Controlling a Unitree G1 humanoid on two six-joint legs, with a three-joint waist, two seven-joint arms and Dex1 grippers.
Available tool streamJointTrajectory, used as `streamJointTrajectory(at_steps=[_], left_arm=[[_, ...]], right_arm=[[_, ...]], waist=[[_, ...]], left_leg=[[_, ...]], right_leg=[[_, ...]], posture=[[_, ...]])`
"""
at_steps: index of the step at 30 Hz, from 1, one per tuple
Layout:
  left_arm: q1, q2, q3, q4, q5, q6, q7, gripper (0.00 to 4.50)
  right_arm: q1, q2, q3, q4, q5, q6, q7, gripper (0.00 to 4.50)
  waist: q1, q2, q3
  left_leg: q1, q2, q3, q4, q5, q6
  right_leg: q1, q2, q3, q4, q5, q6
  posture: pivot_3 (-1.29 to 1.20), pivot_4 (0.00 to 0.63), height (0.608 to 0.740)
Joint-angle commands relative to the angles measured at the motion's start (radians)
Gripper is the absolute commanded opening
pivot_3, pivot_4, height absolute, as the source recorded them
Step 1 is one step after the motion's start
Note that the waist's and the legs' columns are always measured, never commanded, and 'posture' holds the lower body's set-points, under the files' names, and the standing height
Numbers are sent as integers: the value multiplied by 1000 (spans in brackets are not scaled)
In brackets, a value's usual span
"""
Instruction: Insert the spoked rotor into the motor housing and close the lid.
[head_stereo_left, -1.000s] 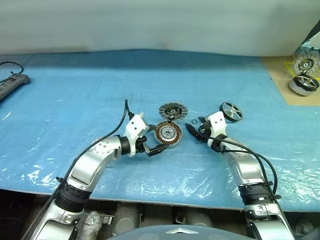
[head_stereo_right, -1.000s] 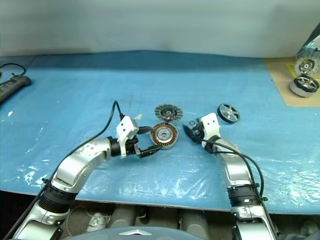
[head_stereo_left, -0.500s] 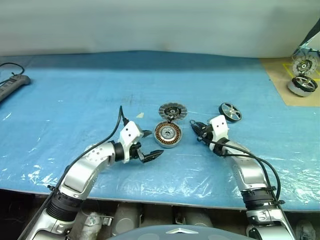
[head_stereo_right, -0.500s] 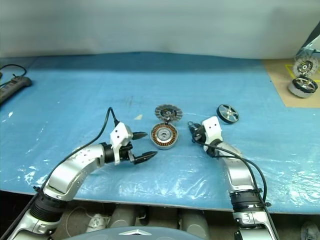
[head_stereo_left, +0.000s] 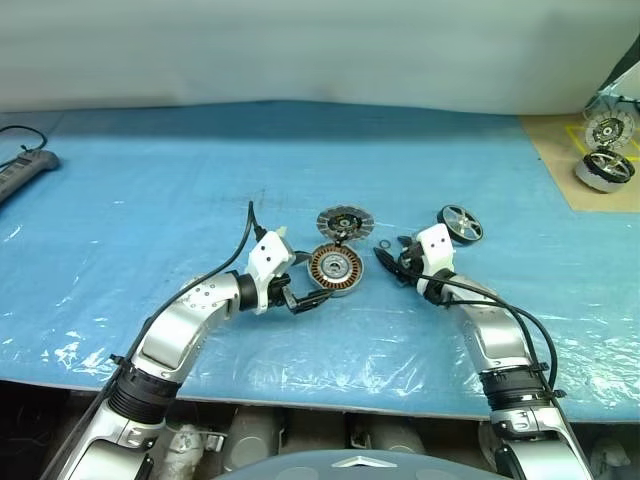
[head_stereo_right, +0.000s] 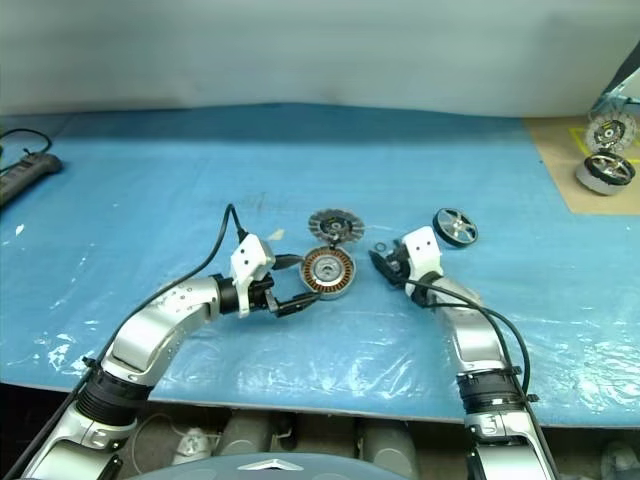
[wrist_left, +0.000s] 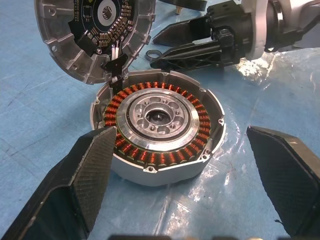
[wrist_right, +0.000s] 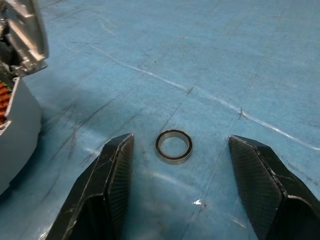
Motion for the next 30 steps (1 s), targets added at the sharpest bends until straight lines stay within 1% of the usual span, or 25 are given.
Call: streamJointTrajectory(at_steps=[1, 8, 11, 16, 17, 20, 24, 27, 30], left_arm=[[3, 4, 2, -13, 7, -26, -9, 4500], [18, 0, -9, 18, 26, -62, -16, 4500], [16, -5, -14, 22, 30, -68, -17, 4500], [1, -7, -11, 31, 31, -68, -19, 4500], [2, -5, -8, 28, 29, -66, -21, 4500], [7, 3, -1, 14, 23, -60, -28, 4500], [16, 12, 8, -10, 10, -47, -35, 4500], [12, 14, 9, -39, -4, -24, -34, 4500], [2, 20, 4, -50, -4, -9, -41, 4500]], right_arm=[[6, 4, 7, 36, -12, 5, -9, 3020], [27, -5, 0, 29, -5, 0, -2, 3020], [34, -3, 12, 33, -11, -9, 6, 2447], [29, 2, 24, 27, -21, -5, -1, 722], [30, -2, 27, 24, -23, -4, 2, 552], [37, -12, 36, 15, -29, 0, 9, 547], [55, -31, 35, -48, -8, 12, 42, 547], [76, -63, 14, -166, 33, 36, 87, 547], [117, -123, -11, -336, 109, 120, 162, 547]], waist=[[0, 0, 0], [0, 0, 0], [1, 0, 0], [-1, 0, 0], [-2, 0, 0], [-2, 0, 0], [-1, 0, 0], [0, 0, 0], [2, 1, 1]], left_leg=[[0, 0, 0, 0, 0, 0], [0, 0, 0, -1, 0, 0], [0, 0, 0, -2, 0, 0], [0, 0, 1, -5, 0, 1], [0, 0, 1, -5, 0, 1], [0, 0, 1, -6, 0, 1], [0, 0, 1, -6, 0, 1], [-1, 0, 2, -6, 0, 1], [-3, 0, 2, -6, 0, 1]], right_leg=[[0, 0, 0, 0, 0, 0], [0, 0, 0, -1, 0, 0], [0, 0, 0, -2, 0, 0], [0, 0, 0, -5, 0, 0], [0, 0, 0, -5, 0, 0], [0, 0, 0, -6, 0, 0], [0, 0, 0, -6, 0, 0], [-1, 0, 0, -7, 0, 0], [-2, 0, 0, -7, 0, 0]], posture=[[0, 150, 740], [0, 150, 740], [0, 150, 740], [0, 150, 740], [0, 150, 740], [0, 150, 740], [0, 150, 740], [0, 150, 740], [0, 150, 740]])
